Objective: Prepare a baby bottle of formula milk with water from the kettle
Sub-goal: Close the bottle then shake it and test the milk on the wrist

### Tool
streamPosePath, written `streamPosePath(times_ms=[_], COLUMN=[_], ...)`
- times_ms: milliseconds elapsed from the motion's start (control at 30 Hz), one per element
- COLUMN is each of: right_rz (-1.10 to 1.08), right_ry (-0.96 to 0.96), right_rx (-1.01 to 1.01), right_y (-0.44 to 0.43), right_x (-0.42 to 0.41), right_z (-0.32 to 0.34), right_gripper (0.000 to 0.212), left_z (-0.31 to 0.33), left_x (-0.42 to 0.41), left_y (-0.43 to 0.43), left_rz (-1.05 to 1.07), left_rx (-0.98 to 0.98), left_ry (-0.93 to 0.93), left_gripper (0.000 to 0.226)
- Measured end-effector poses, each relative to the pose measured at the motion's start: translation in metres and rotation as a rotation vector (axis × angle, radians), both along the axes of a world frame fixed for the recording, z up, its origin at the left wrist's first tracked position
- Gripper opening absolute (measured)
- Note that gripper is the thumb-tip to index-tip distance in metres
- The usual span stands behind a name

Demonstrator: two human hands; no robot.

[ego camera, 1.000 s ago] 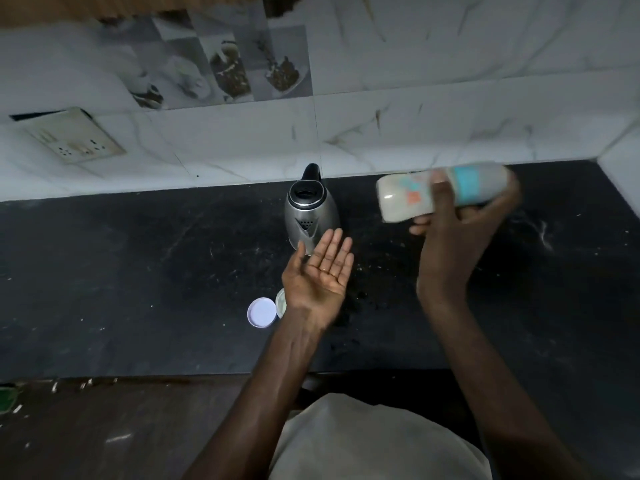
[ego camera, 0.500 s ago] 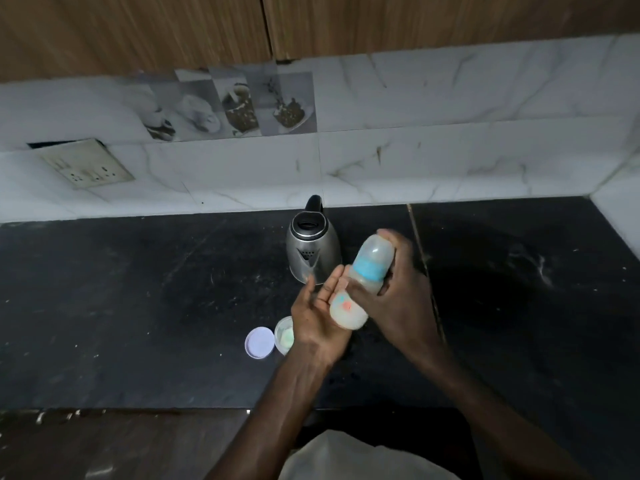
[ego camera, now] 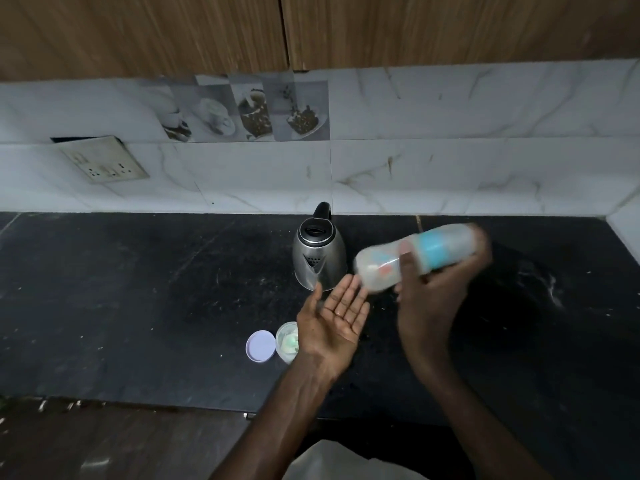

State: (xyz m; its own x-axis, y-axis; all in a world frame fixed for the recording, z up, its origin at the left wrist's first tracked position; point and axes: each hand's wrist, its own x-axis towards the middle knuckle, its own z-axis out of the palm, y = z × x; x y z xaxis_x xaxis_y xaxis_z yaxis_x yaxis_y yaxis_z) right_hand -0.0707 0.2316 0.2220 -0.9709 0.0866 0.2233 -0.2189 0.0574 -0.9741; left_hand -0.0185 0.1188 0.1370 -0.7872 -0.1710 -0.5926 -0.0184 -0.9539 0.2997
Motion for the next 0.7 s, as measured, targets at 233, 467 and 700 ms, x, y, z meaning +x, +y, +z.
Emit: streamPosePath(times_ms=[233,467,700], right_rz=[-0.069,0.126,0.21], right_ry=[0.006,-0.122,-0.089], right_rx=[-0.1,0.122,0.232], right_y=[0.016,0.006,0.007], right_x=[-0.008,0.006,0.014], right_z=[0.006,-0.016,-0.02], right_gripper=[0.073,0.071,0.071], left_z=[-0.005,0.001,0.005], left_x=[-0.004,-0.009,-0.006], left_y=[0.004,0.006,0.006], left_rz=[-0.019,0.009,0.025], left_rx=[-0.015,0.039,0.057], left_ry=[0.008,0.045,0.07], left_gripper=[0.054,0.052,0.054])
